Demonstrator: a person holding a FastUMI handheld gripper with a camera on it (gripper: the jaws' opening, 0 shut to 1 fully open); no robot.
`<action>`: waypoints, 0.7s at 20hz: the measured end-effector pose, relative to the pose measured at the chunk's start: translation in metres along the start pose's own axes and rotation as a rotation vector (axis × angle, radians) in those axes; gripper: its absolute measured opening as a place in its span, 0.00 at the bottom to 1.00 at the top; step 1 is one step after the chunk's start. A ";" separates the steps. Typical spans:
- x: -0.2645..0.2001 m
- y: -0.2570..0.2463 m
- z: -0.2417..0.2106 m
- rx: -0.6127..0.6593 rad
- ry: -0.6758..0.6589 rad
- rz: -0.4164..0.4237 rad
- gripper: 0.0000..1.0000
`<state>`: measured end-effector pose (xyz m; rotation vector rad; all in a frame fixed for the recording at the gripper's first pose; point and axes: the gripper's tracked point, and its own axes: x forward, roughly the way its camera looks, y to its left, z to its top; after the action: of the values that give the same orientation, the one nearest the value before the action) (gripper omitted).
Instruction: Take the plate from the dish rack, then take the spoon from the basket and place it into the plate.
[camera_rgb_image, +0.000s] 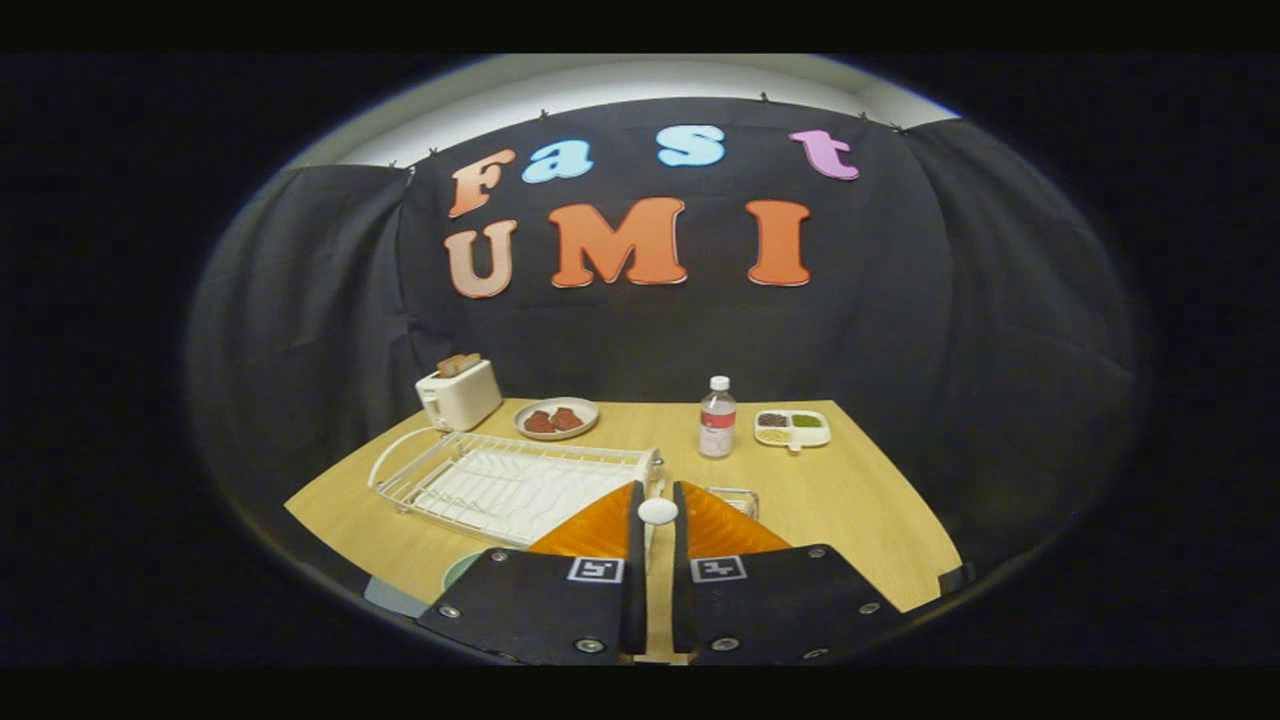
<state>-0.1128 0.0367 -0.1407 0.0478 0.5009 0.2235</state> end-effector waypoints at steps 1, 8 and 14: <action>-0.003 0.009 -0.004 -0.007 0.012 0.025 0.10; -0.002 0.070 -0.024 0.020 0.085 0.220 0.10; 0.006 0.109 -0.052 -0.041 0.153 0.344 0.10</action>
<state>-0.1542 0.1438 -0.1785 0.0778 0.6391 0.5773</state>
